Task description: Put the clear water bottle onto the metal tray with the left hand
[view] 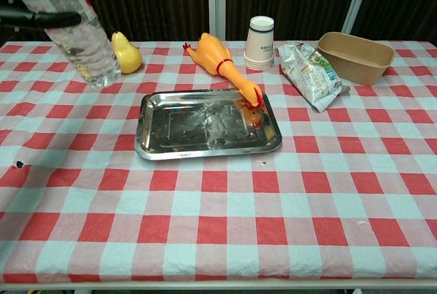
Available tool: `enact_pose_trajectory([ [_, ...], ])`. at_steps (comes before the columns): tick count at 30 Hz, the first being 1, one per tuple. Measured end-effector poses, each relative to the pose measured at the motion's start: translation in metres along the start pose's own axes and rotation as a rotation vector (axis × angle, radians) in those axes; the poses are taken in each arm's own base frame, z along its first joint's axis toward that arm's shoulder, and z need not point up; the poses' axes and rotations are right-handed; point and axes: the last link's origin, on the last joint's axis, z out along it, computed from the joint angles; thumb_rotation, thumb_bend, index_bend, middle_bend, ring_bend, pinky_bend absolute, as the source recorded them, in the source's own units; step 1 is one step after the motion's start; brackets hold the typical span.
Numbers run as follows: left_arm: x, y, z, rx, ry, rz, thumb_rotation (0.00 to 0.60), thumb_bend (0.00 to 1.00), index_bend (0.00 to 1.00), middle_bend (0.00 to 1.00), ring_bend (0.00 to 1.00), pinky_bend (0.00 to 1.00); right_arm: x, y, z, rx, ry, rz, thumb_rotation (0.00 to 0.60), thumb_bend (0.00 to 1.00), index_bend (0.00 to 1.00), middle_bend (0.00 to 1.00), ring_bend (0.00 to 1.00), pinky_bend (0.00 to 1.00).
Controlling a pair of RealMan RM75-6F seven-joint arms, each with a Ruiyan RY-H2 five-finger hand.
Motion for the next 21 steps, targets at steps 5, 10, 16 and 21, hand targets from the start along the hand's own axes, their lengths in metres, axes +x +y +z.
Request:
enact_pose_trajectory([
  [5, 0.007, -0.02, -0.005, 0.097, 0.004, 0.039, 0.6, 0.16, 0.56, 0.63, 0.49, 0.48, -0.001, 0.001, 0.001, -0.005, -0.006, -0.001, 0.6, 0.12, 0.12, 0.1, 0.0, 0.01],
  [10, 0.019, -0.036, -0.007, 0.166, 0.038, 0.039, 0.6, 0.16, 0.56, 0.63, 0.49, 0.48, -0.001, 0.001, 0.001, -0.004, -0.004, -0.002, 0.6, 0.12, 0.12, 0.1, 0.0, 0.01],
  [16, 0.013, 0.013, 0.006, -0.011, -0.015, 0.033, 0.6, 0.16, 0.56, 0.63, 0.49, 0.48, -0.001, 0.001, 0.0, -0.004, -0.004, -0.003, 0.6, 0.12, 0.12, 0.1, 0.0, 0.01],
  [21, 0.02, -0.013, -0.012, 0.086, -0.012, 0.015, 0.6, 0.16, 0.56, 0.63, 0.49, 0.48, -0.002, 0.002, 0.001, -0.009, -0.011, -0.008, 0.6, 0.12, 0.12, 0.1, 0.0, 0.01],
])
